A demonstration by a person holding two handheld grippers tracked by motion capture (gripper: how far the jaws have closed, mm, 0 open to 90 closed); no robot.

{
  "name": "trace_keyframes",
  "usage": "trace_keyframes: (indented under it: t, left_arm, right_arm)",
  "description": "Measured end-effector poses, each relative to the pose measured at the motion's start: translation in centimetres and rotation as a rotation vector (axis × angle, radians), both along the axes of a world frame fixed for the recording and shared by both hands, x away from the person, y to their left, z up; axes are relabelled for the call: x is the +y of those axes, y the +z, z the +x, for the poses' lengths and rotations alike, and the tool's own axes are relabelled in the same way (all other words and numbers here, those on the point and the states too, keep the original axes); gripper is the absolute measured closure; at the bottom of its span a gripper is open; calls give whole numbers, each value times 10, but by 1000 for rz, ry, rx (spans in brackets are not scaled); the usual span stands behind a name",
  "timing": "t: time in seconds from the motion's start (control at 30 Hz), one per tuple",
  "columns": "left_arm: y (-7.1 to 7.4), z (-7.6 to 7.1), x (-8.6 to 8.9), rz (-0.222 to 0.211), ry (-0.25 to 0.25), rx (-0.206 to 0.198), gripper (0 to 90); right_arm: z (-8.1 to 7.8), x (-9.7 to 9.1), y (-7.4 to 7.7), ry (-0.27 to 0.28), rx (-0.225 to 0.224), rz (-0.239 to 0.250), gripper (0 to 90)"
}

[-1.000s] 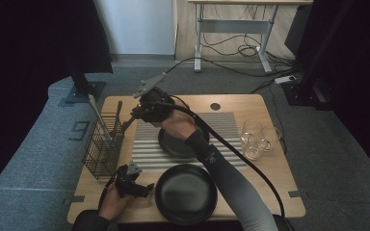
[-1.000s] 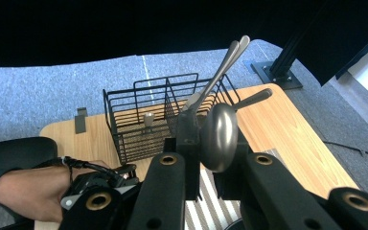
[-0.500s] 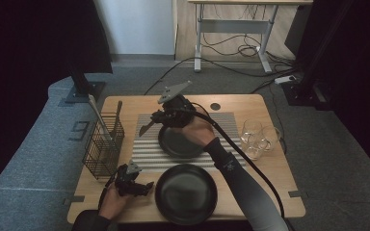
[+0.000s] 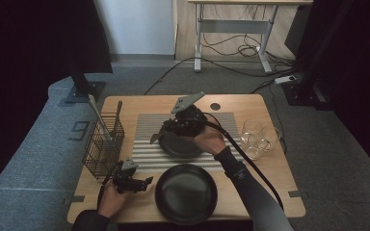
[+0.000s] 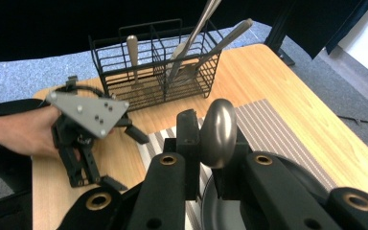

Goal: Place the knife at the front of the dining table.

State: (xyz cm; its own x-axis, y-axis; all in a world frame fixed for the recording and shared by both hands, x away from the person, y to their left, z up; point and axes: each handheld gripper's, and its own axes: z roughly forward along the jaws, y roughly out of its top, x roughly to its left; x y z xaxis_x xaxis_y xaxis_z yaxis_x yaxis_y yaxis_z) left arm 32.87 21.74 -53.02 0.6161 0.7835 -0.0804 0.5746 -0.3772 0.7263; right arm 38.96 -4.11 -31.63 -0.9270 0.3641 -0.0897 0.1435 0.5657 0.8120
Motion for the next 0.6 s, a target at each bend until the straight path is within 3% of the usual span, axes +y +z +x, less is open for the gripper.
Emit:
trace_keyframes:
  t: [0.1,0.2,0.5,0.6]
  left_arm:
    - [8,1,3,-61,-30,-2,101]
    - [16,2,2,-77,-49,-19,103]
    - [32,14,-12,-37,-102,-68,181]
    - [36,16,-17,-43,-121,-88,213]
  right_arm:
    - [-3,-4,-5,3,3,0,825]
    - [-6,-8,-10,7,10,7,825]
    - [-13,-16,-32,17,45,17,825]
    - [-15,-18,-38,20,56,19,825]
